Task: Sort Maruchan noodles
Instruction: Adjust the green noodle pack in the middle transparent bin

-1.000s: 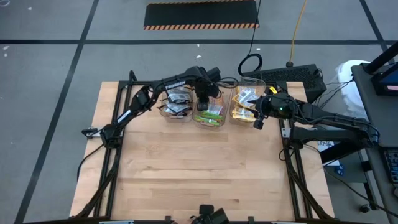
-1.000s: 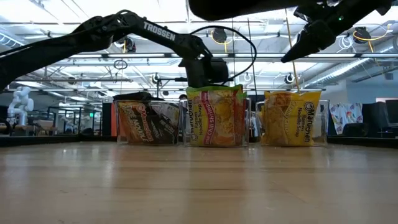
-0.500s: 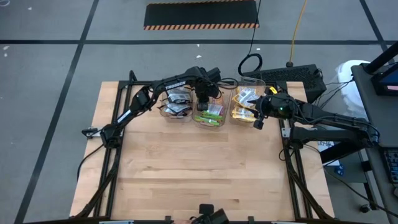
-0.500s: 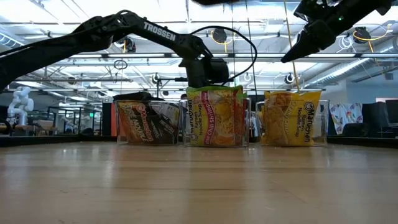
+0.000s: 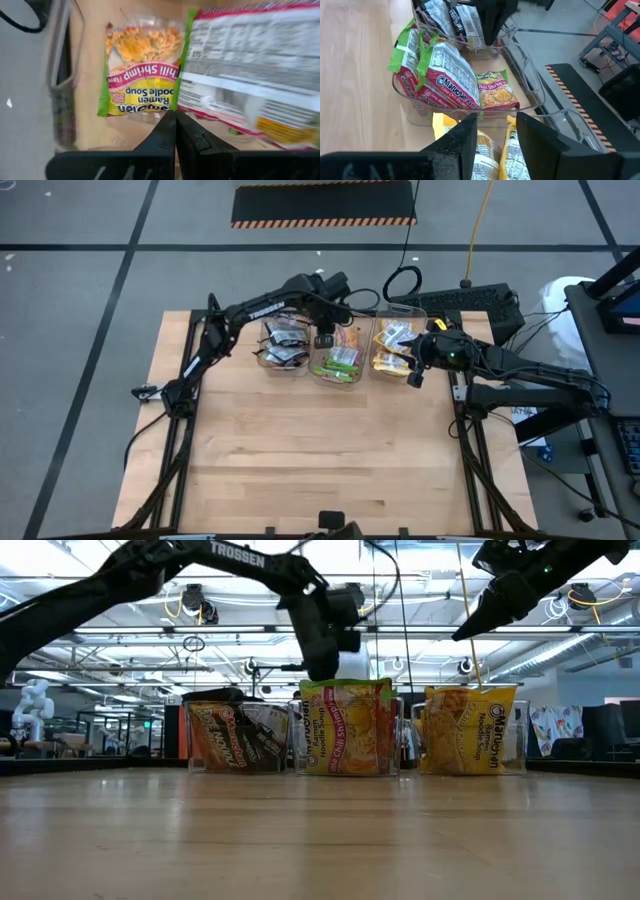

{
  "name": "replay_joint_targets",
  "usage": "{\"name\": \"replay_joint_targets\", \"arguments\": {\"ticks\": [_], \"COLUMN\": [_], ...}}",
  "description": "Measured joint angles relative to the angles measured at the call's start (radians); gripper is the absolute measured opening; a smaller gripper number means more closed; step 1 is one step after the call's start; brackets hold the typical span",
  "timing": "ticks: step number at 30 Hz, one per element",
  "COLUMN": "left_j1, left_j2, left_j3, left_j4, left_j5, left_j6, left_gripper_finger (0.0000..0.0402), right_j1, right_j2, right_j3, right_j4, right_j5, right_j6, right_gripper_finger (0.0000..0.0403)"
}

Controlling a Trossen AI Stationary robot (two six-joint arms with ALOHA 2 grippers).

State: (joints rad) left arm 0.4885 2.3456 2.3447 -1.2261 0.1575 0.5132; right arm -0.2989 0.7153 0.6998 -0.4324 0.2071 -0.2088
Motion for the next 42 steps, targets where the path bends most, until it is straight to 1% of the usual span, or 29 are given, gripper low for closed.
{"name": "replay_joint_targets", "arguments": {"ticks": [6,10,14,16,19,22,26,31,34,37,42], "left_j1": [-0.006,-0.007,-0.007,-0.006,-0.006,-0.007,-0.006,-0.001,0.006,0.012,0.027], "left_j2": [-0.042,-0.080,-0.112,-0.137,-0.184,-0.221,-0.278,-0.327,-0.355,-0.396,-0.454], "left_j3": [0.000,0.000,0.000,0.000,0.000,0.000,0.000,0.000,0.000,-0.028,-0.100], "left_j4": [-0.025,-0.088,-0.162,-0.197,-0.226,-0.242,-0.246,-0.296,-0.354,-0.345,-0.329], "left_j5": [0.011,0.084,0.183,0.226,0.269,0.273,0.289,0.297,0.344,0.405,0.409], "left_j6": [-0.070,-0.074,-0.073,-0.060,-0.034,-0.009,0.002,0.014,0.056,0.072,0.088], "left_gripper_finger": [0.0006,0.0003,0.0006,0.0009,0.0009,0.0010,0.0011,0.0011,0.0012,0.0012,0.0012], "right_j1": [0.000,0.000,0.000,0.000,0.000,0.000,0.000,0.000,0.000,0.000,0.000], "right_j2": [0.000,0.000,-0.021,-0.042,-0.089,-0.144,-0.218,-0.298,-0.339,-0.364,-0.380], "right_j3": [0.000,0.000,0.000,0.000,0.000,0.000,0.000,0.000,0.000,0.000,0.000], "right_j4": [0.000,0.001,0.001,0.001,0.001,0.001,-0.009,-0.076,-0.114,-0.143,-0.148], "right_j5": [0.000,-0.002,-0.002,-0.004,-0.046,-0.077,-0.078,-0.080,-0.079,-0.079,-0.079], "right_j6": [0.047,0.102,0.109,0.119,0.127,0.148,0.189,0.190,0.205,0.227,0.227], "right_gripper_finger": [0.0132,0.0132,0.0132,0.0132,0.0132,0.0132,0.0132,0.0132,0.0132,0.0132,0.0132]}}
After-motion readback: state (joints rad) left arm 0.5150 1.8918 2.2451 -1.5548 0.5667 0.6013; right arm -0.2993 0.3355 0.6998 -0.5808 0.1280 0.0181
